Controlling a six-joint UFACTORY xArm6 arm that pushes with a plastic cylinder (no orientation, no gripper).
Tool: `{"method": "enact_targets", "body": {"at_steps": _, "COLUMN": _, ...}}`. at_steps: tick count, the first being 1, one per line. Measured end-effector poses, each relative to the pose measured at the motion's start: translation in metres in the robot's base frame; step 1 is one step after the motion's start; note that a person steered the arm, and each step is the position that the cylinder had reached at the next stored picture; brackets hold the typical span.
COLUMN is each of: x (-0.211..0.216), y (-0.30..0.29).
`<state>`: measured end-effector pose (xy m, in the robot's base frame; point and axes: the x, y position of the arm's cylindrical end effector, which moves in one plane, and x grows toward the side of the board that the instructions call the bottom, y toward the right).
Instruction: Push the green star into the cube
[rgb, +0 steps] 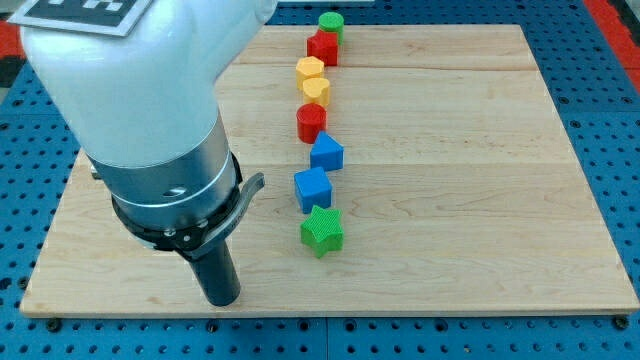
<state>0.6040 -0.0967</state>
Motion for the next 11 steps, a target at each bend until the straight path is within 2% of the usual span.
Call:
{"method": "enact_targets", "body": {"at_steps": 7, "x": -0.002, "y": 0.014}}
{"method": "enact_targets", "body": {"at_steps": 8, "x": -0.002, "y": 0.024}}
{"method": "enact_targets", "body": {"at_steps": 9, "x": -0.002, "y": 0.062}}
{"method": "enact_targets", "body": {"at_steps": 11, "x": -0.033, "y": 0.113}}
